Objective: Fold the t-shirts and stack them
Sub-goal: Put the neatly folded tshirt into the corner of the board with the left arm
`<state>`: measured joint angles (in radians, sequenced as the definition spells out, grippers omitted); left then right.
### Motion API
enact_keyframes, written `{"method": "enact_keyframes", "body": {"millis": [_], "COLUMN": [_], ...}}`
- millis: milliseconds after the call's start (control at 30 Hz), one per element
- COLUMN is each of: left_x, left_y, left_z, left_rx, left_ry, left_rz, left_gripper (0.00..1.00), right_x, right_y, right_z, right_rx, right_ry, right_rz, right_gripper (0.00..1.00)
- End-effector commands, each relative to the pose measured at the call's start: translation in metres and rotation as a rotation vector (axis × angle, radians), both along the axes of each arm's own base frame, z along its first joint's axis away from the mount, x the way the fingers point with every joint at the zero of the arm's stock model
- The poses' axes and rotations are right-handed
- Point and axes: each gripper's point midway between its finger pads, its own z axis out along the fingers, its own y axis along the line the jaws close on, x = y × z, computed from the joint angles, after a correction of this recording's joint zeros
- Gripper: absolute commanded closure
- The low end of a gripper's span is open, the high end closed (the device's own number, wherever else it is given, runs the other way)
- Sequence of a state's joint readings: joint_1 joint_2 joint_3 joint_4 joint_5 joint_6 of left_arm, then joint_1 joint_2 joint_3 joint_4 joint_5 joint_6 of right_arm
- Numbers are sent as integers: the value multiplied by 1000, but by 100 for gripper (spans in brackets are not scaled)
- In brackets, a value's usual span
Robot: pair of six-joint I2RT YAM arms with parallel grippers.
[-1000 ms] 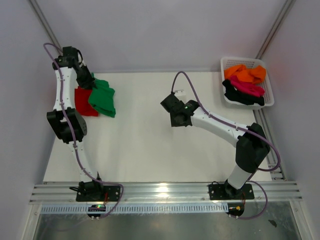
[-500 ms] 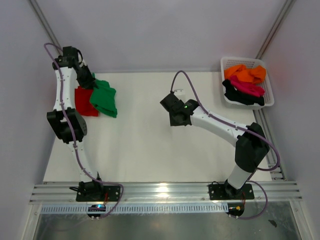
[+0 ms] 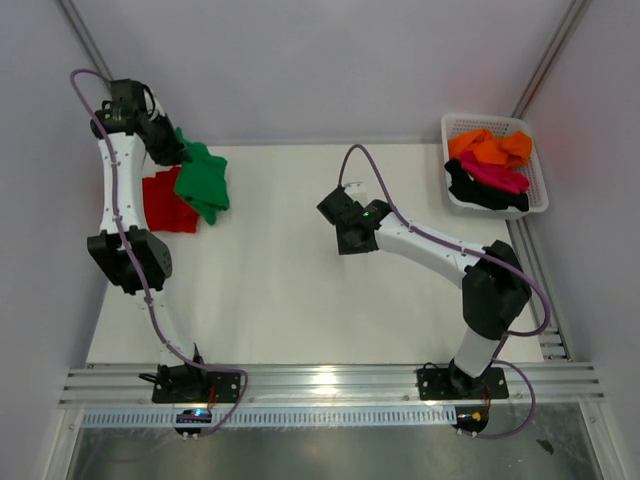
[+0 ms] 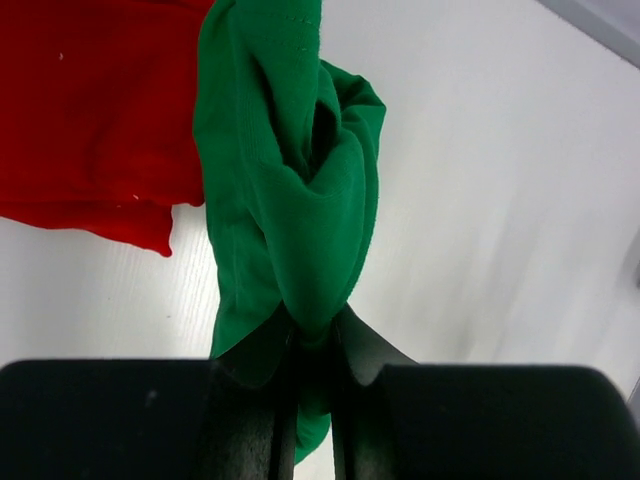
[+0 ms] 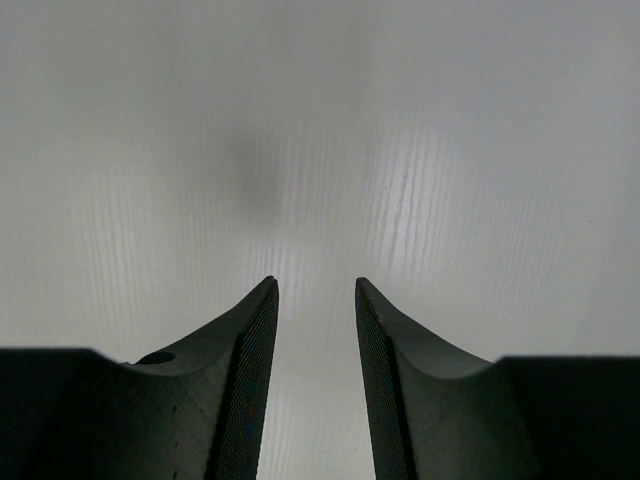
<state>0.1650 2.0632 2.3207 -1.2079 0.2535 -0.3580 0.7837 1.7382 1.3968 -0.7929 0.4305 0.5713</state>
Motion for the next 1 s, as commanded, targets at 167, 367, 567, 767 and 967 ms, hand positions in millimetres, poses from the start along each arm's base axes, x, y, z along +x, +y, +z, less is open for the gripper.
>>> {"method": "enact_keyframes", "body": {"millis": [167, 367, 567, 767, 967], "left_x": [7, 9, 4, -7, 0], "left_y": [19, 61, 124, 162, 174], "left_z": [46, 7, -37, -82, -103], "left_rx": [93, 104, 113, 100, 73], "left_ry": [-149, -44, 58, 167, 189], "left_rz": [46, 137, 309, 415, 439], "left_gripper": [88, 89, 90, 91, 90], "right_x": [10, 8, 5, 5, 4], "right_y": [6, -2, -7, -9, -11], "right_z": [10, 10, 8, 5, 3], "right_rx": [26, -3, -33, -61, -89], "right_ry": [-42, -45, -37, -16, 6], "right_rz": [-11, -14, -9, -9, -13], "right_gripper": [59, 59, 59, 59, 59]}}
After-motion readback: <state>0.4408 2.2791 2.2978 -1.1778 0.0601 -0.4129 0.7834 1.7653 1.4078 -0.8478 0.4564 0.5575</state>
